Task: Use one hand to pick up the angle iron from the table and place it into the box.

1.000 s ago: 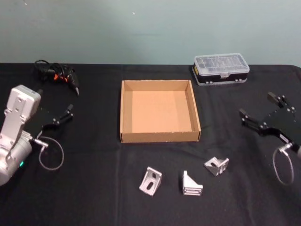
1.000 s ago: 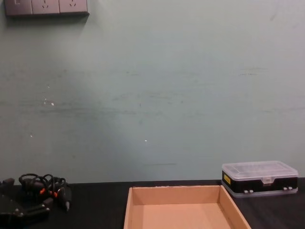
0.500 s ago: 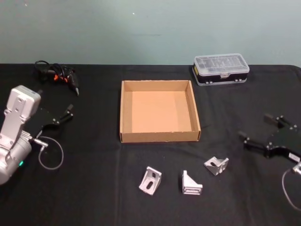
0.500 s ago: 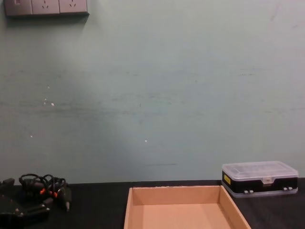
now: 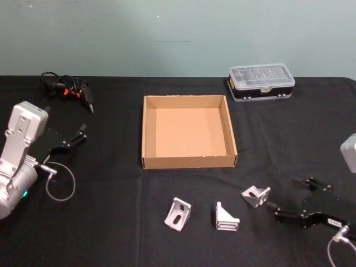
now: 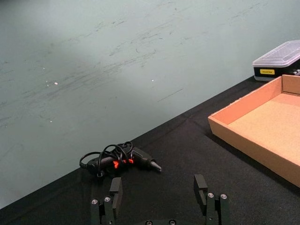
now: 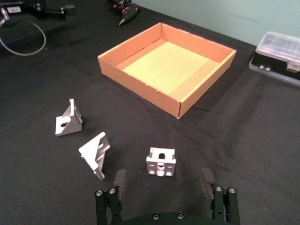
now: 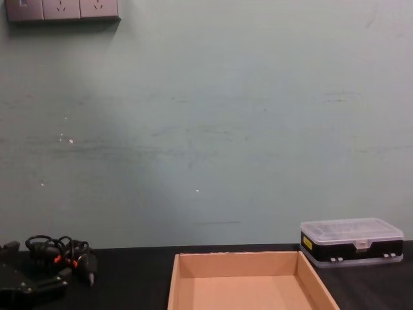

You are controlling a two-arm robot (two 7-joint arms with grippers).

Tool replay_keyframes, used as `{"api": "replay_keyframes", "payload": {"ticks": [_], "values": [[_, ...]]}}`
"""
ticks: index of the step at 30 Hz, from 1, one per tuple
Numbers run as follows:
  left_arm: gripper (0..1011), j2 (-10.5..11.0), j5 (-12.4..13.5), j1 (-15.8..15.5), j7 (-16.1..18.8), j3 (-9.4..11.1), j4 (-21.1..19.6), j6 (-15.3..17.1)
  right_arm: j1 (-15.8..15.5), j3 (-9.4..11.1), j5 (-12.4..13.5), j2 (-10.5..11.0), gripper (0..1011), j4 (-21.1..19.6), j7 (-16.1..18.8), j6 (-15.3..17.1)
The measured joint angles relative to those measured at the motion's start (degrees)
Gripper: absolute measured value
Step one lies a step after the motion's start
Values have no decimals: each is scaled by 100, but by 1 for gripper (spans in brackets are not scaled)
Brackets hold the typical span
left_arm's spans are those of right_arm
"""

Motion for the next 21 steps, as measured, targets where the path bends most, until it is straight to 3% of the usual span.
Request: {"api": "replay_keyframes", "payload": {"ticks": [14, 21], "values": [[1000, 0, 0, 0, 0, 0, 0, 0, 282, -269, -350, -391, 1000, 354, 134, 62], [1000, 0, 0, 0, 0, 0, 0, 0, 520, -416, -646, -568, 1000, 538, 182, 93]]}}
